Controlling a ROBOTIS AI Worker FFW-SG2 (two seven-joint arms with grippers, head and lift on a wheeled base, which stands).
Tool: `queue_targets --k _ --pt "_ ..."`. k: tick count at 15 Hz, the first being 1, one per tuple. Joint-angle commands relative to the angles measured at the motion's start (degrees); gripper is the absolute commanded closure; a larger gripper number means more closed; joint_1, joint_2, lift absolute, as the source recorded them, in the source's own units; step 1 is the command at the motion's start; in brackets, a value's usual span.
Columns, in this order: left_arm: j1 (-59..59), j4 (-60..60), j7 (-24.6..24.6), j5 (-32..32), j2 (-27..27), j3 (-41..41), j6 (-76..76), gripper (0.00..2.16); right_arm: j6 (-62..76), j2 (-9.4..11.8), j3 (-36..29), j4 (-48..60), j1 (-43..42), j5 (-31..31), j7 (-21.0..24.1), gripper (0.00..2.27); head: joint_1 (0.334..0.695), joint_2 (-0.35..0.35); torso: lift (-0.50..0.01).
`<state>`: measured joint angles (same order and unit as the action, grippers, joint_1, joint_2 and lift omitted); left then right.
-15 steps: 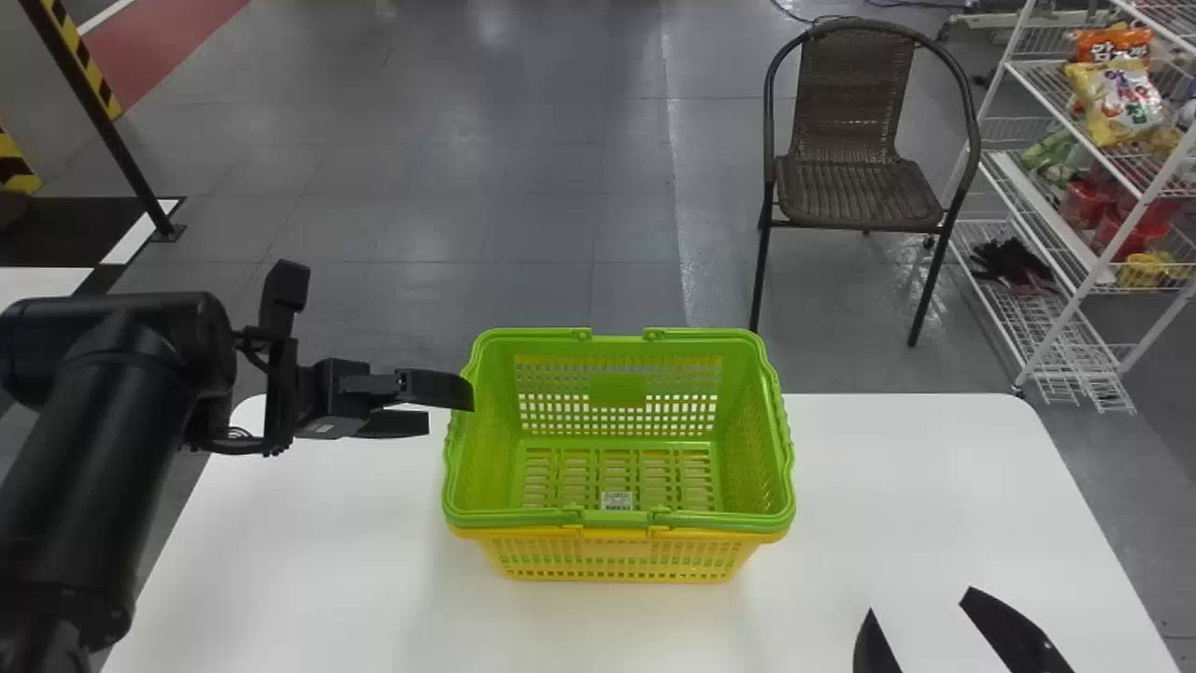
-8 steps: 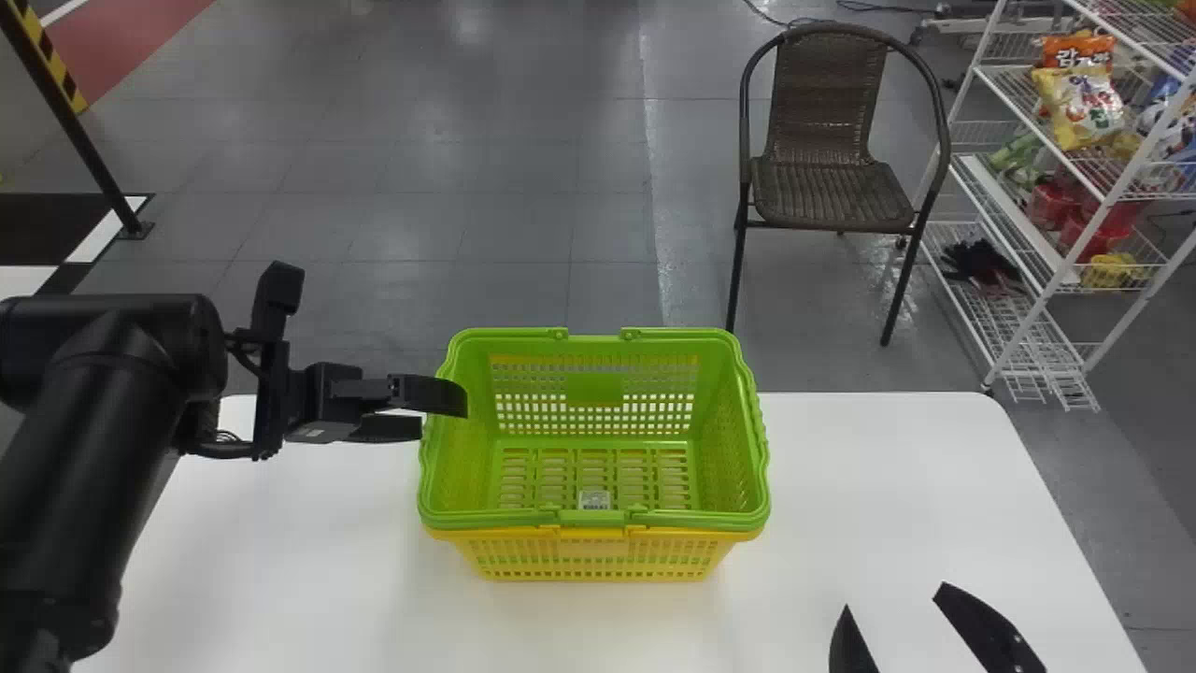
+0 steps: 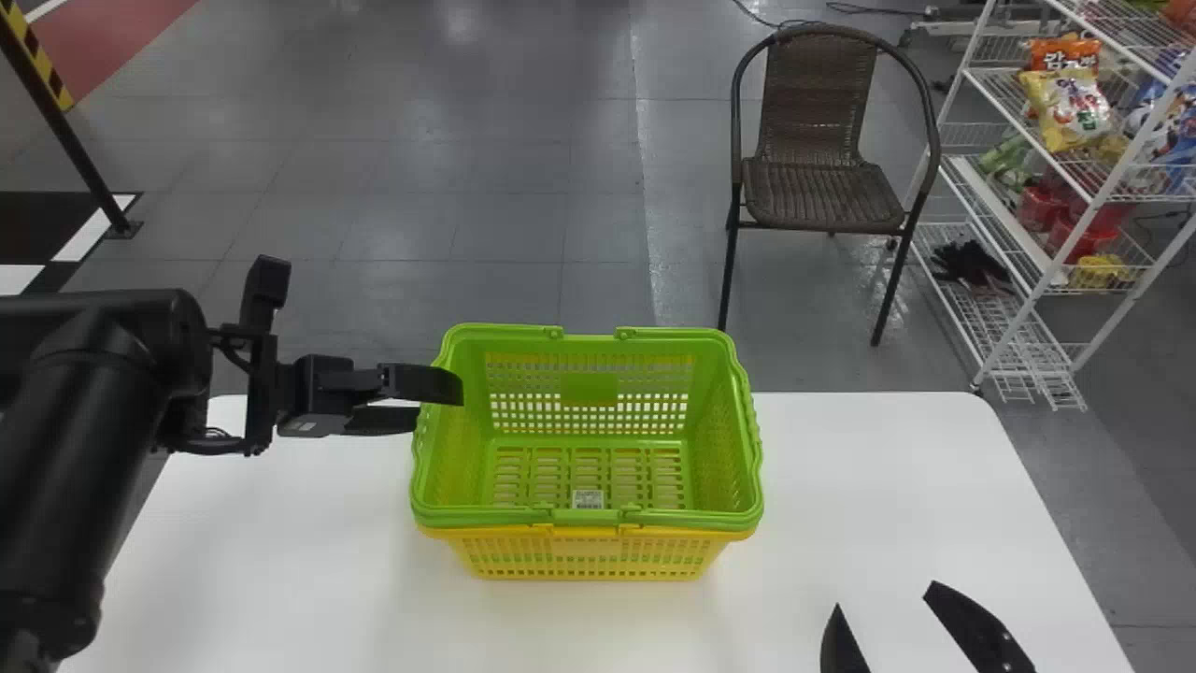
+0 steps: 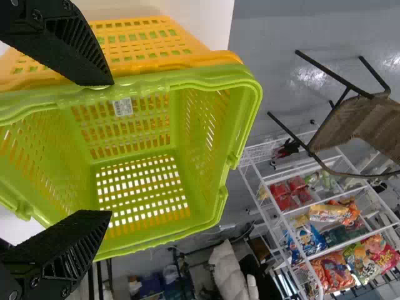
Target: Grasp handle with right gripper to insert into left gripper then lift and swing left to center
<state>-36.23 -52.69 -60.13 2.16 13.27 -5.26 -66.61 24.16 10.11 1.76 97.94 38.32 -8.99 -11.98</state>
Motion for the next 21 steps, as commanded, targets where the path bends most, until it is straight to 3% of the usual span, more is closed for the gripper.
queue_targets --k 1,11,17,19,21 --pt "-0.2 -0.2 -0.4 0.8 0.0 -0.2 -0.7 0.07 0.0 0.0 0.0 0.0 0.0 -0.1 0.0 0.17 0.695 0.000 0.000" --pt "-1.4 -5.8 -4.2 6.8 0.0 -1.7 -13.5 0.09 -0.7 0.0 -0.3 0.0 -0.4 -0.2 0.1 0.17 0.695 -0.029 0.000" --pt "-4.4 -5.7 -5.9 7.0 -2.1 0.6 -16.1 0.09 -2.0 -0.3 -2.7 -0.1 -3.2 -0.6 0.3 0.14 0.695 -0.081 0.000" --pt "-5.0 -5.2 -6.1 6.3 -2.8 1.4 -16.0 0.09 -3.0 -0.3 -3.2 -0.1 -4.5 -0.6 0.2 0.19 0.695 -0.111 0.000" --pt "-5.6 -4.6 -6.8 5.9 -3.0 2.7 -16.0 0.09 -5.0 -0.3 -3.8 0.0 -5.9 -0.6 0.2 0.54 0.695 -0.124 0.000"
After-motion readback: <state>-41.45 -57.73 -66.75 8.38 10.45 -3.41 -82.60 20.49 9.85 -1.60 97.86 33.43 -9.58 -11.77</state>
